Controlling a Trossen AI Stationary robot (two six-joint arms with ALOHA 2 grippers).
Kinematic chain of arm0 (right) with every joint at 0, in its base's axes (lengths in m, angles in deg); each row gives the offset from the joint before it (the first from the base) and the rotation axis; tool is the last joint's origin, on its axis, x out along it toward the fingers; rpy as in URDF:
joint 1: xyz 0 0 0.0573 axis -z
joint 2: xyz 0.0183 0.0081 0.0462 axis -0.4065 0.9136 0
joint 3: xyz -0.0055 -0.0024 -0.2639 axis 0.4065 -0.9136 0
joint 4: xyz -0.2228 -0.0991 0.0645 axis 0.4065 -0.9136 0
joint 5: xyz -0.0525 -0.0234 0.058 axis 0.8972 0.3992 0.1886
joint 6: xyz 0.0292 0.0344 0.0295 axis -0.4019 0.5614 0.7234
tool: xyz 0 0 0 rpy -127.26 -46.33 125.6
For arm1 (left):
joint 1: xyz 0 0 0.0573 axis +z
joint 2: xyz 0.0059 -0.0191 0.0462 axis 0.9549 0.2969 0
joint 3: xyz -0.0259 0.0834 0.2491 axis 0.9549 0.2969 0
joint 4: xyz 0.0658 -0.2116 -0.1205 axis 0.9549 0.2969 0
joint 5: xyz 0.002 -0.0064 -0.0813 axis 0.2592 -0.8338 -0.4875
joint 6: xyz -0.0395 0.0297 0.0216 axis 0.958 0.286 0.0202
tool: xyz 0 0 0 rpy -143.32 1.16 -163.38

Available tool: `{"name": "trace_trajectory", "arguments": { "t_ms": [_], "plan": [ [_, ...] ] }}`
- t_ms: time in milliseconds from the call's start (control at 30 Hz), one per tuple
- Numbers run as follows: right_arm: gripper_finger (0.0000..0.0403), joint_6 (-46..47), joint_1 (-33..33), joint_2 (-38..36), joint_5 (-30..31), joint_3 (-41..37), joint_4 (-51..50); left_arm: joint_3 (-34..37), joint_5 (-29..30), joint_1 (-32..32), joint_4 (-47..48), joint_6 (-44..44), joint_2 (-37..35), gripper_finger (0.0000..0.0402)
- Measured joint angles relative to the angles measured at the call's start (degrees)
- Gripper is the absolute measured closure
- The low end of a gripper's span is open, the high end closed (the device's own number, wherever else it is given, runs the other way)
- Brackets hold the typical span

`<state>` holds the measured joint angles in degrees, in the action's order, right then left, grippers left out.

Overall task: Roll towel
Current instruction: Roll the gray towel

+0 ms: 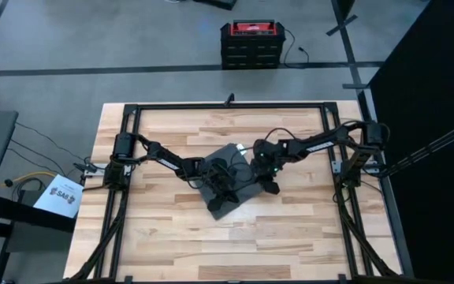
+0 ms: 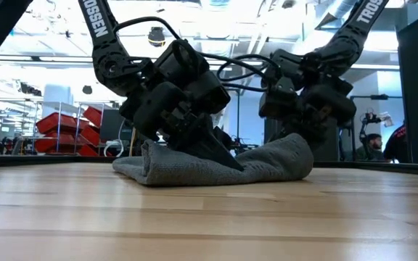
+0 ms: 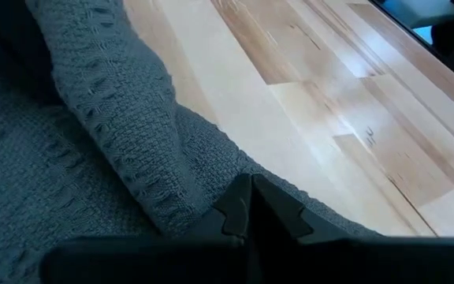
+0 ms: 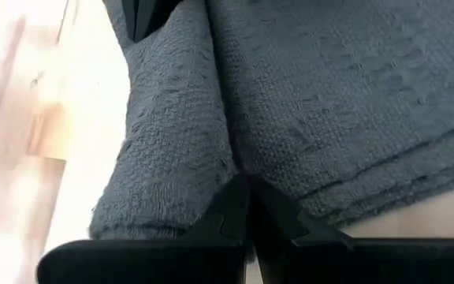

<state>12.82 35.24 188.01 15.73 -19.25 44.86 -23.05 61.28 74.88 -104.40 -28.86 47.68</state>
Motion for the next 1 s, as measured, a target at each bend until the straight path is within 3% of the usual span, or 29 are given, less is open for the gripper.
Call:
{"name": "trace_trajectory", "arguments": {
  "t_ms": [667, 1000],
  "plan": [
    [0.0399, -11.4, -0.9, -4.2, 6.7, -0.1, -5.2, -0.1, 0.9, -0.5, 0.3, 0.0, 0.0, 0.0402],
    [0.0301, -11.0, 0.7, -4.9, 7.8, -0.1, -7.1, -0.1, 0.7, -0.6, 0.1, 0.0, 0.0, 0.0402]
  ]
}}
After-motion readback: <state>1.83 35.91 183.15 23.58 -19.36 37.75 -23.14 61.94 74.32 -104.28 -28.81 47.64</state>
